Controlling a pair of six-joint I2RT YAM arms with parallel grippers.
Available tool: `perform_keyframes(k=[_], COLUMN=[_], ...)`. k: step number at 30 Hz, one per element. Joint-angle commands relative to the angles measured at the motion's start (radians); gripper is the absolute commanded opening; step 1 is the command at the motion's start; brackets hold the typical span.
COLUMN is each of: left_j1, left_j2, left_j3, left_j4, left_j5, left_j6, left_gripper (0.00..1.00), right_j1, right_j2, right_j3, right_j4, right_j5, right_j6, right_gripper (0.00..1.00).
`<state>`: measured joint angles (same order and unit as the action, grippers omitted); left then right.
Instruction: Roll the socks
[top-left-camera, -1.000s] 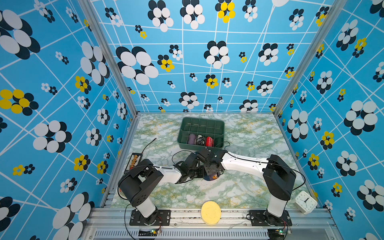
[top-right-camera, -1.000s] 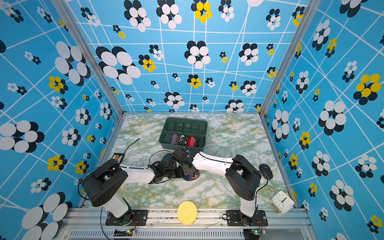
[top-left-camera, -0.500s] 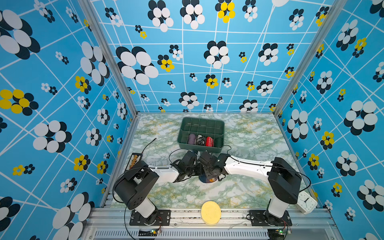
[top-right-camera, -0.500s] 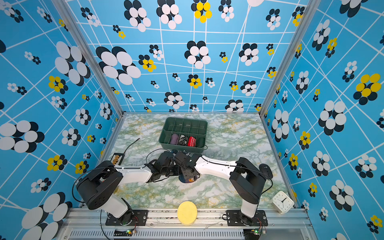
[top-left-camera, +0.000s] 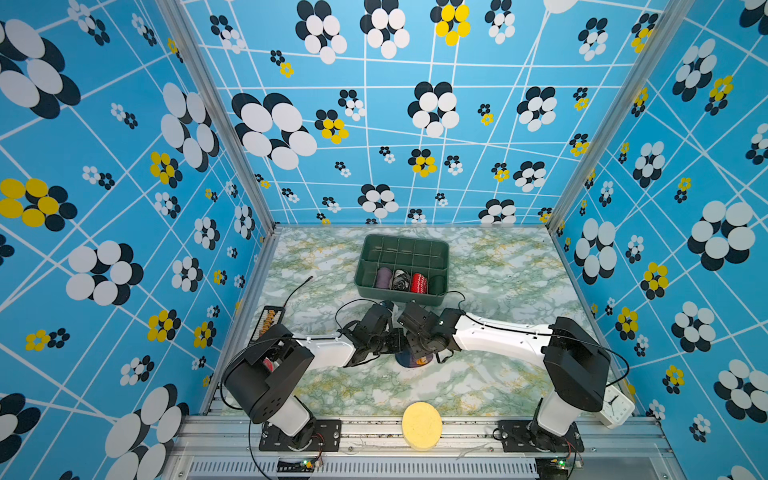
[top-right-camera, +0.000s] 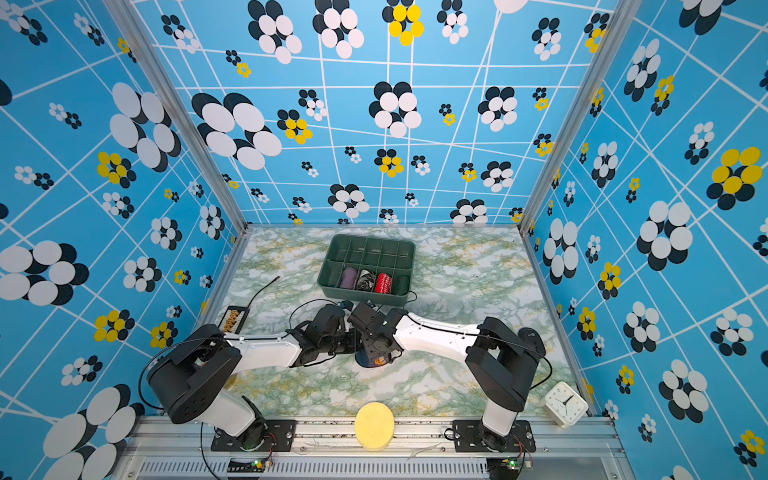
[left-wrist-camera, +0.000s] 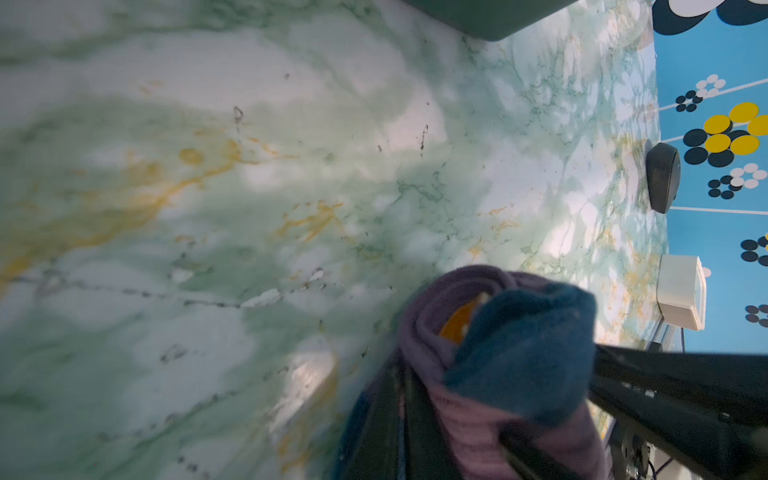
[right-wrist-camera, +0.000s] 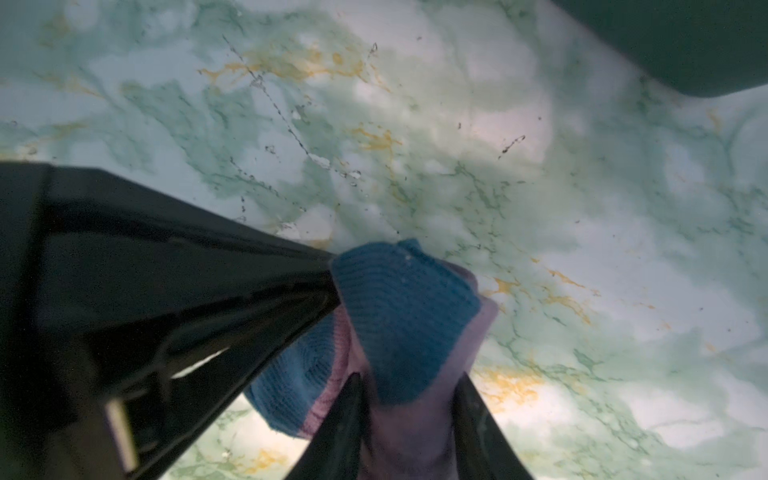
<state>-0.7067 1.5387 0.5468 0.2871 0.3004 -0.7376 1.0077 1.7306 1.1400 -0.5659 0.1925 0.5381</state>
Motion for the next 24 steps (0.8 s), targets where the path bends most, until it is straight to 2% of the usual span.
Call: perform_keyframes(k=[1, 5, 10, 17, 24], left_j1=[-0.010, -0.026, -0.063, -0.095, -0.099], left_j2=[-0.084, -0.184, -0.248, -0.155, -0.050], left_j3=[-0.033, -0.074, -0.121, -0.144, -0.070], left_j4=[-0.058, -0.144, -0.160, -0.047, -0.021], left_j5=[0.010, -0.019, -0.039, -0.069, -0.086], left_j6=[-0.004, 0.001, -0.030, -0.071, -0.037], left_gripper=[0.09, 0.09, 0.09, 0.09, 0.09], right_j1=[0.008, 0.007, 0.009, 0.020, 0.023], right_j2=[-0.018, -0.002, 0.007, 0.018, 0.036], right_j3=[-0.001, 0.006, 0.015, 0.033, 0.055], right_j4=[-0.004, -0.006, -0.012, -0.030, -0.071], right_j5=[-0.011, -0.015, -0.016, 0.003, 0.058], right_j6=[0.002, 0.000, 0.000, -0.006, -0.020], right_gripper=[0.37, 0.36, 0.33, 0.17, 0.06])
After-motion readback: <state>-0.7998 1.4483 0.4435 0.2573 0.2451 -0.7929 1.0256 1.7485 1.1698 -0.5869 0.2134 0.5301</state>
